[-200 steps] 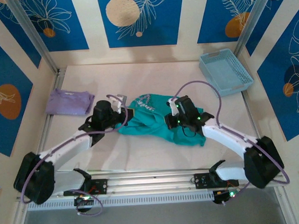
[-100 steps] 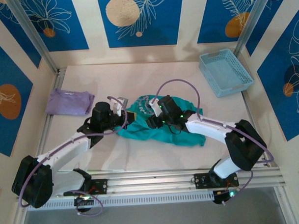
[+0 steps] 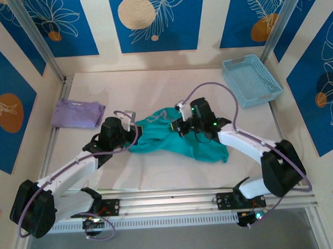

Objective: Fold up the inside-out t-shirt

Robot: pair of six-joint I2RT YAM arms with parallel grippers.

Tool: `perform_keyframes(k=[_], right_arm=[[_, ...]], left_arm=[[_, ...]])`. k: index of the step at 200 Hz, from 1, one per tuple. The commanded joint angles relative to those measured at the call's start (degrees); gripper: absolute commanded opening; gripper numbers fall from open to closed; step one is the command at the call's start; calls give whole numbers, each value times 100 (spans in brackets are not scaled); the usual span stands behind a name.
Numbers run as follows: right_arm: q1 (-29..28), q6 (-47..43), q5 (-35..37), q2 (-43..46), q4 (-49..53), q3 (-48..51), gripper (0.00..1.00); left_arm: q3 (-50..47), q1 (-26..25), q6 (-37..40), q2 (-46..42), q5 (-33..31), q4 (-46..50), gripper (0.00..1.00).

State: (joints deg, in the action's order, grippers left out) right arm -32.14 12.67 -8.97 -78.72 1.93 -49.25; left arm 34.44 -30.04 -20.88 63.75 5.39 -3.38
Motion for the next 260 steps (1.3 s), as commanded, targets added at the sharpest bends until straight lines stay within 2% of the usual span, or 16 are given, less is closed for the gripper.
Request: perform_keyframes(k=[1, 10, 35, 65, 98, 111, 146, 158, 170, 179, 189, 202, 217, 229, 242, 260], right_arm=[[37, 835, -1573, 301, -870, 232, 0], [51, 956, -1657, 354, -1014, 286, 0], [58, 1071, -1743, 329, -1144, 312, 0], [113, 1066, -1739, 234, -995, 258, 0], [234, 1262, -1989, 199, -864, 127, 0], [243, 1282, -2148, 169, -857, 84, 0], [289, 1089, -2290, 256, -657, 92, 0], [343, 1013, -2373, 332, -628, 150, 0], [396, 909, -2464, 428, -582, 210, 0], [425, 766, -2491, 523, -487, 259, 0], [453, 496, -2260, 648, -178, 300, 0], [423, 167, -946, 836, 574, 232, 0], [125, -186, 1068, 964, 1284, 128, 6], [-295, -475, 2131, 1056, 1288, 204, 12], [-633, -701, 2621, 1141, 1045, 315, 20], [-865, -948, 2577, 1266, 668, 465, 30]], left_arm=[[99, 43, -15, 297, -1400, 860, 0], [178, 42, 49, 423, -1474, 1023, 0], [204, -91, 332, 374, -1058, 966, 33], [-69, -552, 652, -468, -1277, 506, 57], [-3, -1103, 1057, -705, -936, 190, 67], [148, -1280, 1229, -415, -884, 117, 72], [687, -1367, 1667, 607, -1020, -127, 76], [844, -1360, 1767, 951, -843, -324, 74], [1082, -1356, 1837, 1327, -541, -353, 64], [1280, -1337, 1851, 1593, -299, -308, 50], [1533, -1282, 1822, 1774, 12, -100, 27], [1797, -1164, 1711, 1771, 629, 324, 0], [1896, -964, 1432, 1512, 1603, 723, 0], [1807, -798, 1097, 1243, 2368, 732, 0], [1735, -721, 787, 963, 2775, 724, 0], [1664, -692, 563, 676, 2847, 786, 0]])
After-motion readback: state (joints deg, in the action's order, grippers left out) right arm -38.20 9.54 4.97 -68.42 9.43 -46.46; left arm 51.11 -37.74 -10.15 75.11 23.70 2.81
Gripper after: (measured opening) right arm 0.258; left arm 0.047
